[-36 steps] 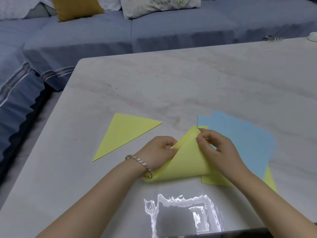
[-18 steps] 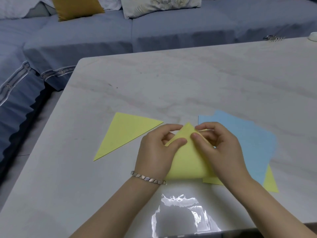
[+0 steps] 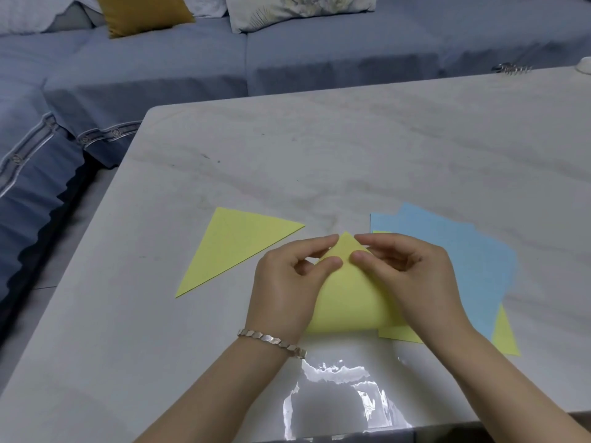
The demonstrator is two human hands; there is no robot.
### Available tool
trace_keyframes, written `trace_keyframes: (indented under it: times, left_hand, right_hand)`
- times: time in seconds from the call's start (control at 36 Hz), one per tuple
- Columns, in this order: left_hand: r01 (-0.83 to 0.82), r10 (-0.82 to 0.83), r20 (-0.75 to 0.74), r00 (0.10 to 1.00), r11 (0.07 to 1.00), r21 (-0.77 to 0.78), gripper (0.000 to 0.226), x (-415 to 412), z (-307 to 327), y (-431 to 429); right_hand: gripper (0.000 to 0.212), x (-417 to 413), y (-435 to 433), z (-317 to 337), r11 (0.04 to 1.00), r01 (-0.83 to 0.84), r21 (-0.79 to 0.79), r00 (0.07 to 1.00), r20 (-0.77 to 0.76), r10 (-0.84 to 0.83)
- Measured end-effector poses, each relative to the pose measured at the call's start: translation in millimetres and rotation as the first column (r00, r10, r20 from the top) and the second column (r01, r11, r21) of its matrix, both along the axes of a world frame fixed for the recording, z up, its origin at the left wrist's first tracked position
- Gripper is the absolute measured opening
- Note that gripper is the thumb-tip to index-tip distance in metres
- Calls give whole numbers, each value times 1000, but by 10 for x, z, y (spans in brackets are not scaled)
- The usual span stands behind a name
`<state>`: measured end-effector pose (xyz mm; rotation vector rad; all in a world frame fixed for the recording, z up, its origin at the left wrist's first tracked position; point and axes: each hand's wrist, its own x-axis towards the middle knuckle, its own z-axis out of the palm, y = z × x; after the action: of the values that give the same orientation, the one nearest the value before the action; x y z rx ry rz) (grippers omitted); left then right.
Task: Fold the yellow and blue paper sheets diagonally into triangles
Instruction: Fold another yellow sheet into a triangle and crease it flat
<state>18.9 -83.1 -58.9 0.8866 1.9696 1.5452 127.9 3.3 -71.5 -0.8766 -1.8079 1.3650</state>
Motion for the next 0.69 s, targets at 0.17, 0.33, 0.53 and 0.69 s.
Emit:
trace_keyframes:
  times: [0.17, 0.33, 0.53, 0.69]
  left_hand:
    - [9, -9, 33, 999, 1000, 3, 43, -13, -34, -5]
    - [15, -16, 57, 998, 1000, 6, 40, -9, -21, -19]
    - [11, -11, 56, 998, 1000, -2, 37, -45, -43, -10]
    - [18, -15, 51, 999, 999, -50, 22, -176, -174, 54]
  right_hand:
    - [23, 7, 12, 7, 1000, -17, 15, 999, 28, 17]
    - [26, 10, 31, 11, 998, -61, 22, 997, 45, 60]
    - [26, -23, 51, 12, 997, -80, 22, 995, 59, 79]
    - [20, -158, 130, -53, 994, -102, 28, 984, 151, 96]
